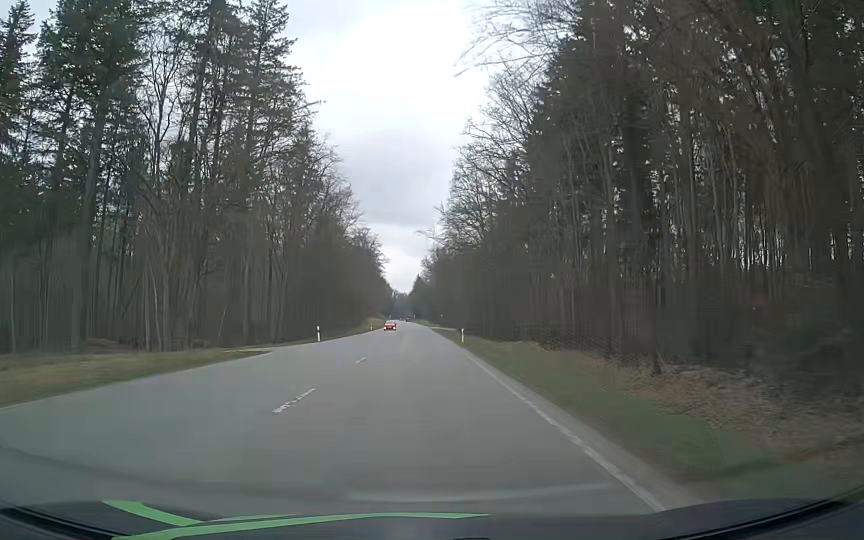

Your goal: Follow the waypoints while adhering to traffic rules and regulations

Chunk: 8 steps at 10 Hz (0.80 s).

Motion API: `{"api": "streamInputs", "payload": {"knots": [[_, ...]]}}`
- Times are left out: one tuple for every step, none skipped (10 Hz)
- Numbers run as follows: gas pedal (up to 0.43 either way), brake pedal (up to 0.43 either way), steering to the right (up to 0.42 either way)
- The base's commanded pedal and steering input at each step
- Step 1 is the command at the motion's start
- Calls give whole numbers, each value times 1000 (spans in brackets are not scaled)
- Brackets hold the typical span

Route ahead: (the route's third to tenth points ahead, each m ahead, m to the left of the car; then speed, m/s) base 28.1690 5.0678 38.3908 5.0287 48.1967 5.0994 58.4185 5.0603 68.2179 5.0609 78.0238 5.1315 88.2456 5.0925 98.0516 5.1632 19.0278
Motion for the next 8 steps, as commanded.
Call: {"api": "streamInputs", "payload": {"knots": [[189, 0, 2], [189, 0, 2], [189, 0, 2], [189, 0, 2], [189, 0, 2], [189, 0, 0], [189, 0, 0], [189, 0, 0]]}}
